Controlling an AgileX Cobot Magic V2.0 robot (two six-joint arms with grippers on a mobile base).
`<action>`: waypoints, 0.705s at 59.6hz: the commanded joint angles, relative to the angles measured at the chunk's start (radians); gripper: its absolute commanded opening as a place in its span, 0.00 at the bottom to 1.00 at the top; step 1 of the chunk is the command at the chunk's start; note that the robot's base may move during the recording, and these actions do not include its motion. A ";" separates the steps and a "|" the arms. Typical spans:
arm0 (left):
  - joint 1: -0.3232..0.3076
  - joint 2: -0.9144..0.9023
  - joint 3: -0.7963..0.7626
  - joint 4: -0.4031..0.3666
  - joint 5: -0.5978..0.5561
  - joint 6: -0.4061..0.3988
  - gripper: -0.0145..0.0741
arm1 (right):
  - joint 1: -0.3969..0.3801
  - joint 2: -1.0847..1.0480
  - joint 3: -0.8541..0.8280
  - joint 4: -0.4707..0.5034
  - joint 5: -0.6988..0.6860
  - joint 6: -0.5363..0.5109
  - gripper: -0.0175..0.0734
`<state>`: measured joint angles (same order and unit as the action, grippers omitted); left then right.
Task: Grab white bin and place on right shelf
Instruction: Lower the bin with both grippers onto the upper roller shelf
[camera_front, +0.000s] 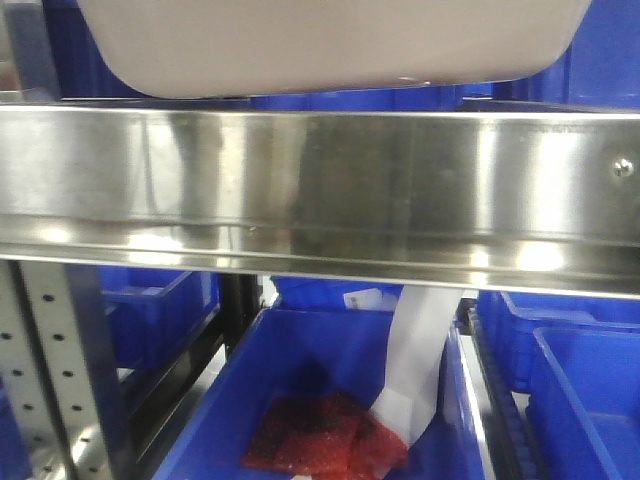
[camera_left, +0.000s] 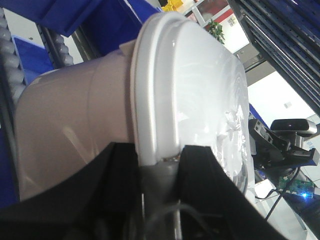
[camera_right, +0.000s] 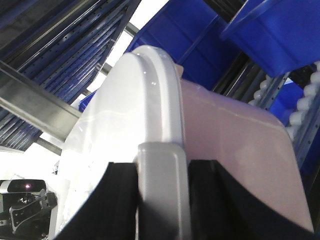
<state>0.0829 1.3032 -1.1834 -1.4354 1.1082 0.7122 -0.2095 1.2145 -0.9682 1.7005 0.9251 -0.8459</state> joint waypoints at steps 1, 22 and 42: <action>-0.037 -0.034 -0.032 -0.081 0.209 0.023 0.02 | 0.030 -0.038 -0.043 0.089 0.209 -0.004 0.26; -0.037 -0.034 -0.032 -0.081 0.209 0.023 0.02 | 0.030 -0.038 -0.043 0.089 0.209 -0.004 0.26; -0.037 -0.034 -0.032 -0.081 0.209 0.023 0.02 | 0.030 -0.038 -0.043 0.089 0.209 -0.004 0.26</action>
<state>0.0829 1.3032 -1.1834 -1.4354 1.1082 0.7122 -0.2095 1.2145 -0.9682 1.7005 0.9251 -0.8459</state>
